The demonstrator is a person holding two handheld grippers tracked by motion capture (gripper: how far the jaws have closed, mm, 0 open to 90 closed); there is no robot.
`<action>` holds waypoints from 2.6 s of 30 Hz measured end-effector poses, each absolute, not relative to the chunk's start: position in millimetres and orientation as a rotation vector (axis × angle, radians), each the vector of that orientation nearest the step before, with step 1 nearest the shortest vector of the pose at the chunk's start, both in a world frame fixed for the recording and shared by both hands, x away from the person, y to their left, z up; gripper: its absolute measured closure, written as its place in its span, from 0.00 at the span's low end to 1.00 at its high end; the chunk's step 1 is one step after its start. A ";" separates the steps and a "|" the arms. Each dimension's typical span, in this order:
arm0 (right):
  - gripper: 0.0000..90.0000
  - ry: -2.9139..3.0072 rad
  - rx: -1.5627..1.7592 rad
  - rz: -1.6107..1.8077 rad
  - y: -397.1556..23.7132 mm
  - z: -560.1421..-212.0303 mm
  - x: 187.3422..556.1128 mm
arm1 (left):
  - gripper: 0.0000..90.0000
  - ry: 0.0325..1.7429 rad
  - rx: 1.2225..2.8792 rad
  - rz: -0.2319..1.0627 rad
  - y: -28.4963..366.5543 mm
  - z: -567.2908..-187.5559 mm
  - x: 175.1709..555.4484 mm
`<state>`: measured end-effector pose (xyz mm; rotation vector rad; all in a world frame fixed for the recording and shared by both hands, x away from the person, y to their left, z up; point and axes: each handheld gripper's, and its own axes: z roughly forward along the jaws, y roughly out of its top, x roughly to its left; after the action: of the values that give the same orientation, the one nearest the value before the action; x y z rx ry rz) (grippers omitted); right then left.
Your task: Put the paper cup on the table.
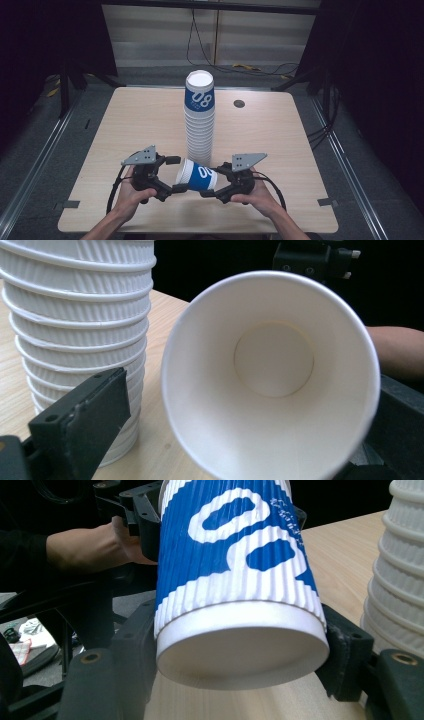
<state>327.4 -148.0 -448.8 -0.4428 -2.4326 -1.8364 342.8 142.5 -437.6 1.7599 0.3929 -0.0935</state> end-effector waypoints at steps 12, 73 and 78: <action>0.33 -2.460 -0.422 -1.808 -146.2 -447.2 325.7 | 0.13 0.330 1.777 -0.128 135.2 -436.7 340.2; 0.17 -2.615 -0.758 -1.570 -178.9 -444.9 326.6 | 0.21 0.363 1.946 -0.006 164.4 -424.0 346.6; 0.15 -2.612 -0.853 -1.603 -184.5 -444.8 331.1 | 0.21 0.367 1.988 0.026 170.3 -418.9 350.9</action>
<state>331.1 -184.5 -444.8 -0.8531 -2.6117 -1.6027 350.9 170.3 -418.9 1.9884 0.3667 0.0257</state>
